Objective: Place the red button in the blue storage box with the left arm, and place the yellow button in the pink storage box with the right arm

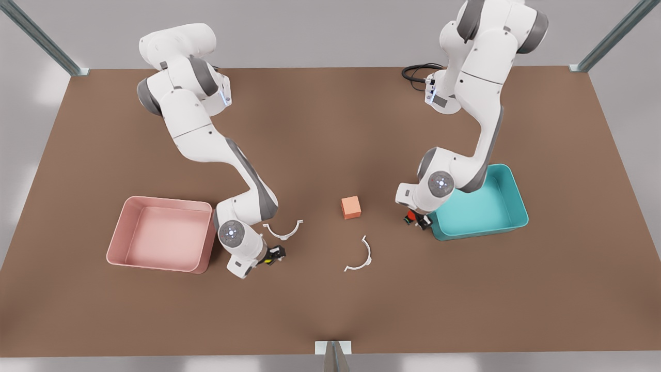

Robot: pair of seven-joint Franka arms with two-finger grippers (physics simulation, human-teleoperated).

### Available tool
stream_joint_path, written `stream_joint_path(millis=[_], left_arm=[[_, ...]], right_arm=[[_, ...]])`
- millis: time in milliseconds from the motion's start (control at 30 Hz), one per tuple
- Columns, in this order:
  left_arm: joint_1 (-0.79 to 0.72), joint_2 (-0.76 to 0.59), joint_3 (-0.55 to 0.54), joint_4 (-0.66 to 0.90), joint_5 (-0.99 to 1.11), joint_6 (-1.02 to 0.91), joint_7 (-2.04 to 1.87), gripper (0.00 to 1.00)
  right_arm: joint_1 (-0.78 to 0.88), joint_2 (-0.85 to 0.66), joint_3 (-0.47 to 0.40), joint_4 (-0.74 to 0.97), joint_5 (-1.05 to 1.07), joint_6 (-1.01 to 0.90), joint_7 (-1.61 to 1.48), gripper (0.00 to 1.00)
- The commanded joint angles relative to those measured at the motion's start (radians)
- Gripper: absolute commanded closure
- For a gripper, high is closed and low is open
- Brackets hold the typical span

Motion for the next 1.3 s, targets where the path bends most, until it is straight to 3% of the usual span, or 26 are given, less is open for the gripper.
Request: stream_joint_path(millis=[0,100,200,300,367,400,667,800,967,1033,1133,1267], left_arm=[[0.000,0.016,0.000,0.000,0.001,0.042,0.214,0.00],[0.003,0.054,0.000,0.000,0.001,0.062,0.214,0.00],[0.008,0.071,0.002,0.000,0.001,0.064,0.215,0.01],[0.008,0.071,0.002,0.000,0.001,0.061,0.222,0.19],[0.008,0.071,0.002,0.000,0.001,0.059,0.222,0.28],[0.008,0.070,0.003,0.000,0.001,0.059,0.223,0.33],[0.011,0.017,0.005,0.004,0.001,0.021,0.212,0.52],[0.011,-0.079,0.006,0.009,0.003,-0.060,0.192,0.52],[0.072,-0.223,0.023,0.012,0.006,-0.182,0.245,0.52],[0.147,-0.236,0.023,0.012,0.006,-0.192,0.340,0.52],[0.296,-0.236,0.022,0.011,0.003,-0.229,0.544,0.52],[0.307,-0.231,0.022,-0.057,0.001,-0.300,0.561,0.51]], right_arm=[[-0.002,-0.001,0.000,-0.034,0.002,0.122,0.008,0.00],[-0.004,-0.001,0.000,-0.056,0.002,0.145,0.007,0.00],[-0.005,-0.001,0.000,-0.056,0.002,0.145,0.008,0.13],[-0.007,-0.001,0.000,-0.056,0.002,0.145,0.010,0.27],[-0.005,-0.003,0.000,-0.056,0.002,0.145,0.016,0.48],[-0.005,-0.003,0.000,-0.056,0.002,0.143,0.016,0.51],[-0.037,-0.121,0.002,-0.063,0.002,0.024,-0.016,0.52],[-0.135,-0.234,0.028,-0.183,0.002,0.024,-0.122,0.52],[-0.267,-0.282,0.084,-0.209,0.001,-0.039,-0.239,0.52],[-0.298,-0.319,0.087,-0.246,0.001,-0.058,-0.272,0.52],[-0.407,-0.336,0.167,-0.300,0.001,-0.056,-0.320,0.52],[-0.461,-0.371,0.173,-0.359,0.001,-0.058,-0.406,0.52]])
